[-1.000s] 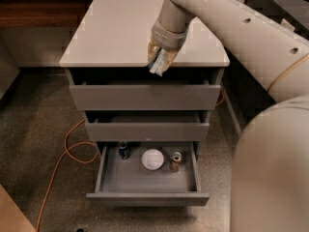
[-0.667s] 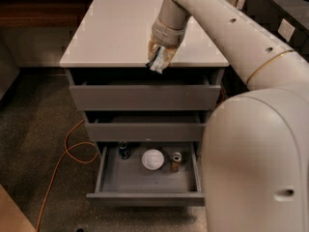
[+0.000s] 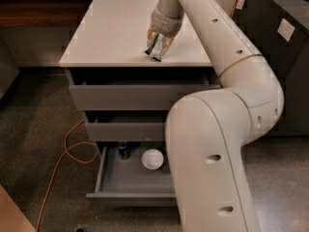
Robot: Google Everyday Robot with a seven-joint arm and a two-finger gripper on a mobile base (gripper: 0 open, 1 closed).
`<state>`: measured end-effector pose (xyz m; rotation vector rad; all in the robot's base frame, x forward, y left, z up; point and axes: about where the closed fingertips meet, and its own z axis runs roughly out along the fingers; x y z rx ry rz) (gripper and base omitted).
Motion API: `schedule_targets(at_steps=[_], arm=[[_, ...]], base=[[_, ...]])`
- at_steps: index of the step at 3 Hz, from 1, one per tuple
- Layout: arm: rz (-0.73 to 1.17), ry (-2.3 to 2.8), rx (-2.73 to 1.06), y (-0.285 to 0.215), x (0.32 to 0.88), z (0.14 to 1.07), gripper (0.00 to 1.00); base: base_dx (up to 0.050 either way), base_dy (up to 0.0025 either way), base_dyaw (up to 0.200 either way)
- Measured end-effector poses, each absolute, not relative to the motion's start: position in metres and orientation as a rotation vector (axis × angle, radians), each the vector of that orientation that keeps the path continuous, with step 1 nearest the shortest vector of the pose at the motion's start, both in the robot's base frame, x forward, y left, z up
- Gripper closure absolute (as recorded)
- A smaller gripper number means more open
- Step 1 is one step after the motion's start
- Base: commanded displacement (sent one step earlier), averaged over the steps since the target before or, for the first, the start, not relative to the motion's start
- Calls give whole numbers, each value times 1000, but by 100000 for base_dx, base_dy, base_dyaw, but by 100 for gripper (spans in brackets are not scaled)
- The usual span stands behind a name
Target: Pick rxbar blueberry from bottom drawer and place on counter
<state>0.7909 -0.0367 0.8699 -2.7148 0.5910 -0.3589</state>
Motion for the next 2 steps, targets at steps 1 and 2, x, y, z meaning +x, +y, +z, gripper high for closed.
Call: schedule_targets(at_steps=[1,2], arm=[[-404,601,-2725,-35,805,870,75],[-413,599,-2716,-33,808,869,53]], base=[[0,0,0],[0,0,0]])
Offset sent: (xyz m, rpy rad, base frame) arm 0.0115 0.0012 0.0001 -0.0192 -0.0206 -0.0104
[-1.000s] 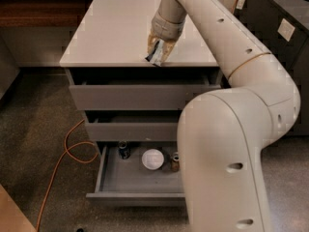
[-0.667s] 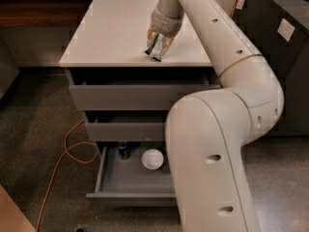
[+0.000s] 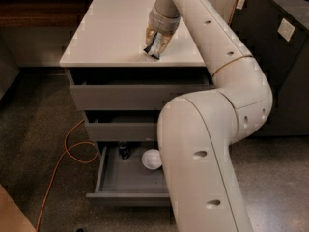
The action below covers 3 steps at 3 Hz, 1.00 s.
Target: Pick rxbar blueberry from bottom drawer and place on counter
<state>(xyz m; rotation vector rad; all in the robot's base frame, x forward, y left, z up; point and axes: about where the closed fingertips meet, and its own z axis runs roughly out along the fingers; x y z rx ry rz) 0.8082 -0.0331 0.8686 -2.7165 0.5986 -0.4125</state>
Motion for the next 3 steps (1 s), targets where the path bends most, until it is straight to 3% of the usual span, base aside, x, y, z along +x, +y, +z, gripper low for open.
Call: schedule_targets(at_steps=[2,3], arm=[[-419,594,-2709,-28,814,862,6],[-420,593,-2707,-26,815,860,0]], base=[[0,0,0],[0,0,0]])
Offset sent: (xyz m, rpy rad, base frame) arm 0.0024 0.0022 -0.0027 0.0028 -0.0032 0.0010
